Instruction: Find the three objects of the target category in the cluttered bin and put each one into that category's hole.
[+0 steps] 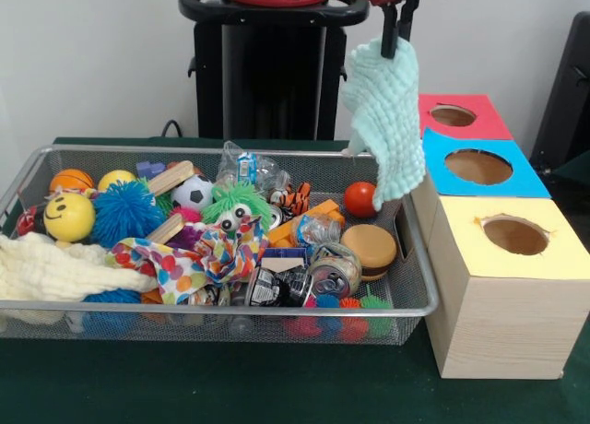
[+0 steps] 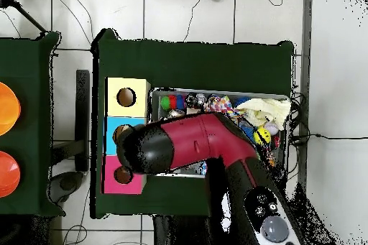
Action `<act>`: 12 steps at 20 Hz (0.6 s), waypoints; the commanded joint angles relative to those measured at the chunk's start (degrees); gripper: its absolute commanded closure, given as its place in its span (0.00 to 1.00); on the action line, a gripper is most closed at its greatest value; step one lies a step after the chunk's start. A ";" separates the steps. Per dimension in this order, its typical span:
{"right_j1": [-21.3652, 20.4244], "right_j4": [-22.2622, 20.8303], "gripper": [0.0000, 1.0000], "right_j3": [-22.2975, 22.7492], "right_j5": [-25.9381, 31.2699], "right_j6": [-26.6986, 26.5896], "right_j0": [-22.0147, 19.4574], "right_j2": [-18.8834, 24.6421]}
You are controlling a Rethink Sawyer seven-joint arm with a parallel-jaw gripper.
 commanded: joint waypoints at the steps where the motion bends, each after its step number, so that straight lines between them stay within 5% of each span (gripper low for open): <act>1: 3.36 1.55 1.00 -7.84 7.75 5.30 -0.01 -2.38; 12: 6.14 2.08 1.00 -10.00 8.10 2.80 -1.67 -2.31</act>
